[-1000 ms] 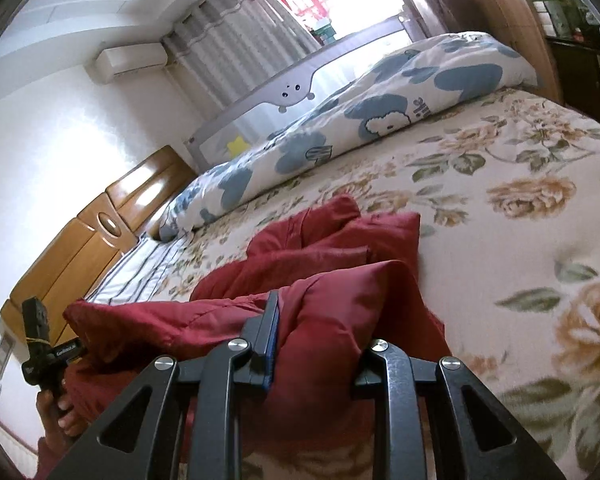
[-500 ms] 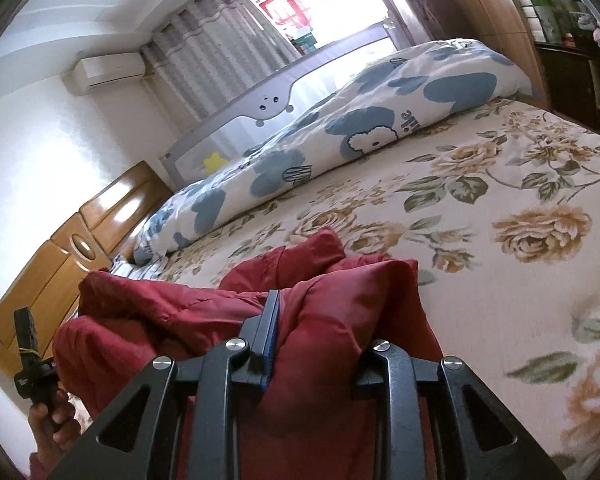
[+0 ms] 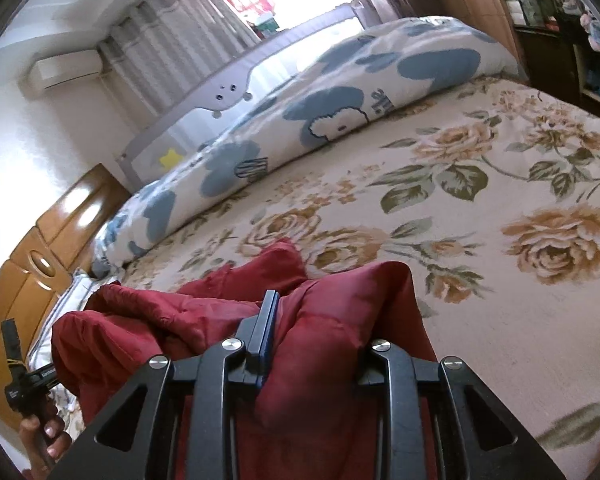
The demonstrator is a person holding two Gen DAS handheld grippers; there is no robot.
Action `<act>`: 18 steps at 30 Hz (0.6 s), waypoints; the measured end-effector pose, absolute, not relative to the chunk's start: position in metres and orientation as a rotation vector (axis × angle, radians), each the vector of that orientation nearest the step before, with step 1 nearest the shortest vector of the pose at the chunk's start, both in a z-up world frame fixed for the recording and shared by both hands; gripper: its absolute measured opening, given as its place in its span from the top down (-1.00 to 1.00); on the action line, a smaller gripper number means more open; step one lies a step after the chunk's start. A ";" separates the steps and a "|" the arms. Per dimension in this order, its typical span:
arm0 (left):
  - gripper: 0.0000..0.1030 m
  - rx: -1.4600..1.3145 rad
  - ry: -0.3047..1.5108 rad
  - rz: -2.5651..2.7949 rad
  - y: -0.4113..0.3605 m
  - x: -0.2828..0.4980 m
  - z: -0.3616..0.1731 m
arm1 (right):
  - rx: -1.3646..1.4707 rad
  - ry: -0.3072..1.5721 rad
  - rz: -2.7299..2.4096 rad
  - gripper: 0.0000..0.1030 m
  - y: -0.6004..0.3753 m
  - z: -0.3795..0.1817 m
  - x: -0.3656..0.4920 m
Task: Fold large clothes
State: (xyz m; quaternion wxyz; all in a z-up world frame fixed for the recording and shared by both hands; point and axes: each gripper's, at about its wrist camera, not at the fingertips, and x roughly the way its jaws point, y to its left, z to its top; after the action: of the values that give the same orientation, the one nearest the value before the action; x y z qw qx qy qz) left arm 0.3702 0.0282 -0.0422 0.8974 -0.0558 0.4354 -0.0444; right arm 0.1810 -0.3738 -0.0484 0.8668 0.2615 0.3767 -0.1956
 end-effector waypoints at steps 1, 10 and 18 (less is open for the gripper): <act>0.58 -0.121 0.911 -0.082 0.026 0.381 -0.049 | 0.554 0.790 -0.419 0.51 -0.377 -0.054 0.184; 0.56 -0.106 0.938 -0.023 0.009 0.430 -0.093 | 0.546 0.829 -0.466 0.47 -0.394 -0.095 0.212; 0.53 -0.139 0.974 -0.032 0.013 0.450 -0.109 | 0.565 0.867 -0.482 0.42 -0.403 -0.121 0.228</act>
State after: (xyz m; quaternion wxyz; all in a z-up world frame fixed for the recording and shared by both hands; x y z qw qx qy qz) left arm 0.4502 0.0133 -0.1090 0.8814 -0.0668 0.4674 -0.0155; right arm 0.2278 -0.4028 -0.1213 0.8417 0.2672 0.4101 -0.2280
